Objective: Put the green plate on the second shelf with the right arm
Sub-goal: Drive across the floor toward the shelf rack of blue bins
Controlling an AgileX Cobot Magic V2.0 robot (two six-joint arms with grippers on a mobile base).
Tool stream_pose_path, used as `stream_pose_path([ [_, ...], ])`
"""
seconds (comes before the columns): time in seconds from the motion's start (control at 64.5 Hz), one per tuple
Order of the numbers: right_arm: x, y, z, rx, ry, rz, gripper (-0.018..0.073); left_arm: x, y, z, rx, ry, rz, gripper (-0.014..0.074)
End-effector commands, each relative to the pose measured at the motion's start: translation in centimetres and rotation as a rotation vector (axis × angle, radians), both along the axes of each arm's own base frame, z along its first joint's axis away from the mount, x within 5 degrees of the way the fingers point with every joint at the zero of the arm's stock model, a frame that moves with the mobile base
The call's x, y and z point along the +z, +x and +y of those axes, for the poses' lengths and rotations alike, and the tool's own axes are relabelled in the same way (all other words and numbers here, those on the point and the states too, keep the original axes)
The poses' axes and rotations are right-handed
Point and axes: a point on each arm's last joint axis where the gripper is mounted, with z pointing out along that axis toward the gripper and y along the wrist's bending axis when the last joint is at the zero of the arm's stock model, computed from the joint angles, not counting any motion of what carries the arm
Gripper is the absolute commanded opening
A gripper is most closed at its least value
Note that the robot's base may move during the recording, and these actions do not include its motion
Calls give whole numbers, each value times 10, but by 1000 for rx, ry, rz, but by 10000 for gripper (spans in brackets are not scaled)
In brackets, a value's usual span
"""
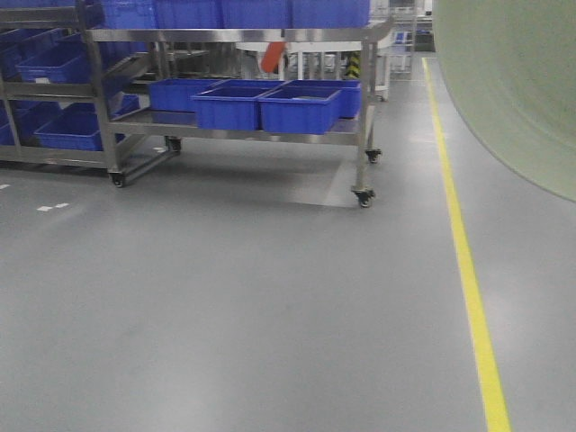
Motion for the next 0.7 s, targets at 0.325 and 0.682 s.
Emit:
stream_pose_path([
  [0.325,17,-4,-1,-7,8,-120,56,-4,0,0,-5,-14,-67,130],
  [0.682,17,-4,-1,-7,8,-120,56,-4,0,0,-5,-14,-67,130],
])
